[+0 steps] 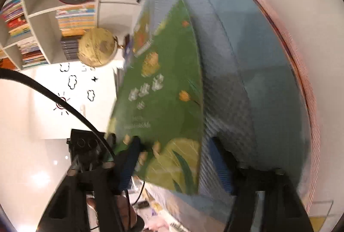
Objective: Organize books
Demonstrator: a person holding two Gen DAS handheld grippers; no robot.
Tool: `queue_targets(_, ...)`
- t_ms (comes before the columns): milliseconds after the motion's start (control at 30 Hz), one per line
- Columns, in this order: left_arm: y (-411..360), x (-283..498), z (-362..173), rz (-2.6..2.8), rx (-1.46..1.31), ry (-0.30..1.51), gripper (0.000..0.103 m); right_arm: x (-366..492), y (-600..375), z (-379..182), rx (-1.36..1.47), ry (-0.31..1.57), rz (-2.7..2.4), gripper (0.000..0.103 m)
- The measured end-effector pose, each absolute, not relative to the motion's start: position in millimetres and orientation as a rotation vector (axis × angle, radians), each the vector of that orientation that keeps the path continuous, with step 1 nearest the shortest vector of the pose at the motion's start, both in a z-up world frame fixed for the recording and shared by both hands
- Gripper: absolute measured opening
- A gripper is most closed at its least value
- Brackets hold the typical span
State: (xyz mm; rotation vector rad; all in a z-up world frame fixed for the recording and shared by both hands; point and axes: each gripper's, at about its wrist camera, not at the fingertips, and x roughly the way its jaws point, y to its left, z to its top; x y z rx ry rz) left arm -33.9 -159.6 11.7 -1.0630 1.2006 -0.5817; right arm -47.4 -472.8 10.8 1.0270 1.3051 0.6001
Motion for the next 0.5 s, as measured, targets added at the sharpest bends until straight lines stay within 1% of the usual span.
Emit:
queue_targets(33, -160, -34, 13, -0.561, -1.035, 1.203, 0.009, -47, -470, 13, 1.014, 1.309, 0.597, 0.042)
queue_targets(100, -161, -30, 13, -0.533, -0.985, 1.222, 0.009, -50, -460, 25, 0.899, 1.306, 0.574, 0.032)
queue_targets(167, -162, -30, 14, -0.518, -0.923, 1.242, 0.009, -51, -452, 36, 0.791, 1.303, 0.562, 0.029)
queue_targets(367, -178, -34, 35, -0.529, -0.685, 1.251, 0.009, -69, -411, 85, 0.318, 1.232, 0.479, 0.028)
queue_targets(500, -178, -37, 51, -0.55, -0.591, 1.226, 0.009, -75, -394, 101, 0.138, 1.189, 0.463, 0.028)
